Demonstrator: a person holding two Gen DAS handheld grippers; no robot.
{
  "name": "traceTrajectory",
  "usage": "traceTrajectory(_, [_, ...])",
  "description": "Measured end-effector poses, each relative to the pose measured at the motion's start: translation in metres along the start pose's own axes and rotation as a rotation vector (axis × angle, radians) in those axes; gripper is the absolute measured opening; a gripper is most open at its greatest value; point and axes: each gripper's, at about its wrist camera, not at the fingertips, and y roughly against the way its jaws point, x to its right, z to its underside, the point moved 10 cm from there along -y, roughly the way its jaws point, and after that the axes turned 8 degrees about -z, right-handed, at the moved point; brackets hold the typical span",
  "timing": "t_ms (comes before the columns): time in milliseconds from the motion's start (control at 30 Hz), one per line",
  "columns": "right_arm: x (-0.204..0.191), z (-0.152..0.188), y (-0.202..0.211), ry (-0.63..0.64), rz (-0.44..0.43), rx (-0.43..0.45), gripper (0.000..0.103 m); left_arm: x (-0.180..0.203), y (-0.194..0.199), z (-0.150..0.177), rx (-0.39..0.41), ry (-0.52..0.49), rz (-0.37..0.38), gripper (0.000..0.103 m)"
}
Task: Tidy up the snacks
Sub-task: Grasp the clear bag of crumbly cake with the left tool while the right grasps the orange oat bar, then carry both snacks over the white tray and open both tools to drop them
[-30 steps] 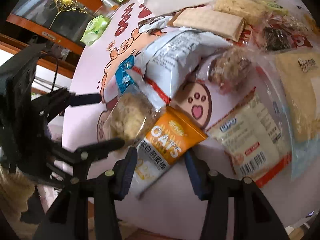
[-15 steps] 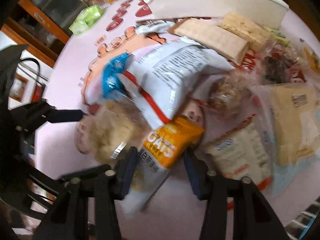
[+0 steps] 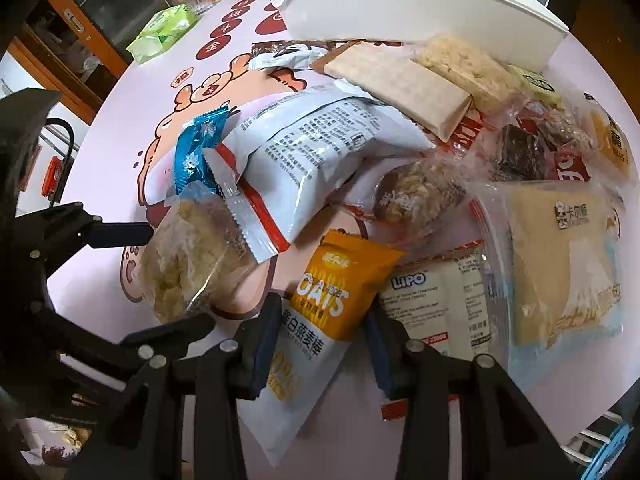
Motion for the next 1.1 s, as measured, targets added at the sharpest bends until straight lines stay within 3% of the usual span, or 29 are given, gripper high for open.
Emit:
traceTrajectory(100, [-0.001, 0.002, 0.001, -0.008, -0.042, -0.001, 0.035, 0.006, -0.007, -0.005, -0.012, 0.012, -0.018, 0.085])
traceTrajectory(133, [-0.002, 0.002, 0.003, -0.008, -0.06, 0.004, 0.025, 0.007, -0.009, -0.005, -0.022, 0.02, -0.012, 0.08])
traceTrajectory(200, [-0.005, 0.004, 0.01, -0.005, -0.098, 0.006, 0.021, 0.009, -0.009, -0.009, -0.009, 0.016, -0.034, 0.068])
traceTrajectory(233, [-0.005, 0.004, 0.013, -0.001, -0.103, 0.007, 0.02, 0.011, -0.008, -0.01, -0.004, 0.014, -0.034, 0.055])
traceTrajectory(533, [-0.012, 0.001, 0.052, 0.038, -0.109, 0.028, 0.018, 0.026, 0.008, -0.008, -0.008, 0.038, -0.005, 0.051])
traceTrajectory(800, [-0.011, -0.054, 0.146, 0.092, -0.022, 0.208, 0.018, 0.017, 0.092, -0.024, 0.17, 0.046, -0.014, 0.051])
traceTrajectory(933, [0.003, -0.091, 0.201, 0.117, 0.039, 0.308, 0.018, -0.006, 0.153, -0.055, 0.31, 0.082, -0.048, 0.051])
traceTrajectory(1100, [0.026, -0.156, 0.26, 0.161, 0.099, 0.433, 0.018, -0.025, 0.204, -0.103, 0.421, 0.117, -0.091, 0.051])
